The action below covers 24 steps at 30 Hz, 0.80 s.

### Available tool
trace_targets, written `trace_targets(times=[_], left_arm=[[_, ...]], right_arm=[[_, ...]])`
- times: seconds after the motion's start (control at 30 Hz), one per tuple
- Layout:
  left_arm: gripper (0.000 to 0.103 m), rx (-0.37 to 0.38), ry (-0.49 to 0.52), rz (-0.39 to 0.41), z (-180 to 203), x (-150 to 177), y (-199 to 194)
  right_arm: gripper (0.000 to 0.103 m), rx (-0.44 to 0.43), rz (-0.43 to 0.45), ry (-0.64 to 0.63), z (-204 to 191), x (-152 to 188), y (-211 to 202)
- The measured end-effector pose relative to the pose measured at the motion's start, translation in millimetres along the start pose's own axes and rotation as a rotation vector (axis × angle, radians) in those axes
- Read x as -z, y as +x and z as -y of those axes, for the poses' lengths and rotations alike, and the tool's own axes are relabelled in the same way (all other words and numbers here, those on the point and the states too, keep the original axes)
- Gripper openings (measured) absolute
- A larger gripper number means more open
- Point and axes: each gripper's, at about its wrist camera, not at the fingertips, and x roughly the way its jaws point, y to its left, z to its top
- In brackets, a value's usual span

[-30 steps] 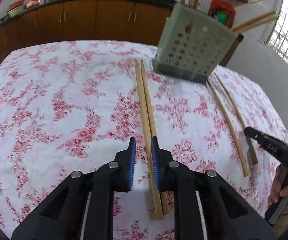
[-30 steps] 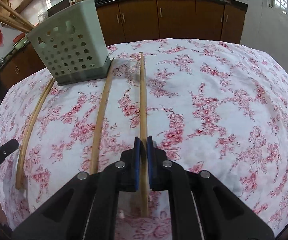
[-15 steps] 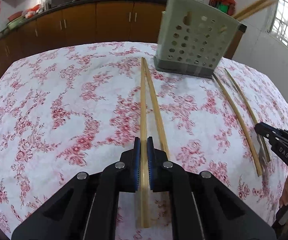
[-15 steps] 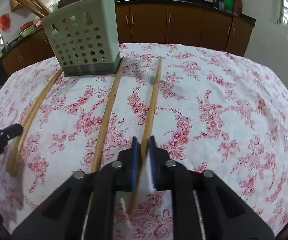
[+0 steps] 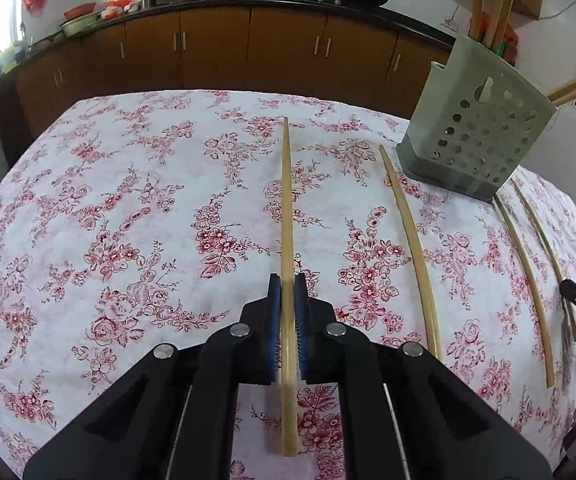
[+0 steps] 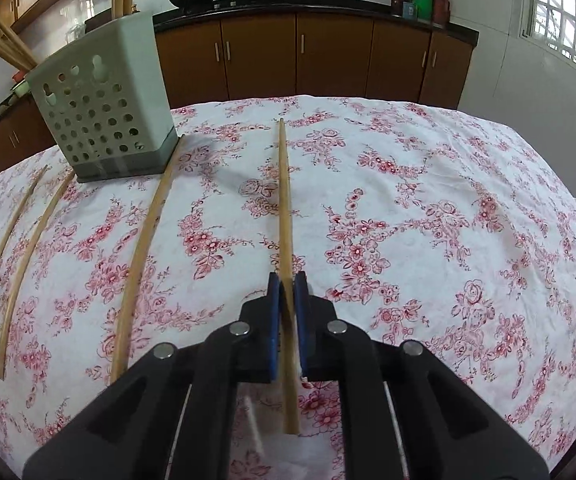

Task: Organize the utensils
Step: 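Hold the grasped chopsticks closed in both tools above the cloth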

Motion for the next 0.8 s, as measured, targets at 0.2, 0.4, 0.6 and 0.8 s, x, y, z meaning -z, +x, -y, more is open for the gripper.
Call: trace_targets(times=[0.2,0.4,0.6,0.8], left_arm=[[0.009,0.032,-0.03,0.001,-8.1,-0.1,0.6],[0.009,0.031,-0.03,0.001,-8.4,-0.2,0.6],[0.009,0.037,-0.036,0.001,-9.7,0.7,0.4],[0.009,0.037,-0.036,0.001,-8.7,0.2,0.1]], right_arm=[[0.011,-0.009,-0.002,0.007,-1.3,1.8,1.8],[0.011,-0.01,-0.003,0.006,0.1,-0.2,1.4],[0.011,-0.011,-0.003,0.006,-0.8,-0.8,0.3],[0.011,-0.012,-0.003,0.007,0.0,0.0,1.2]])
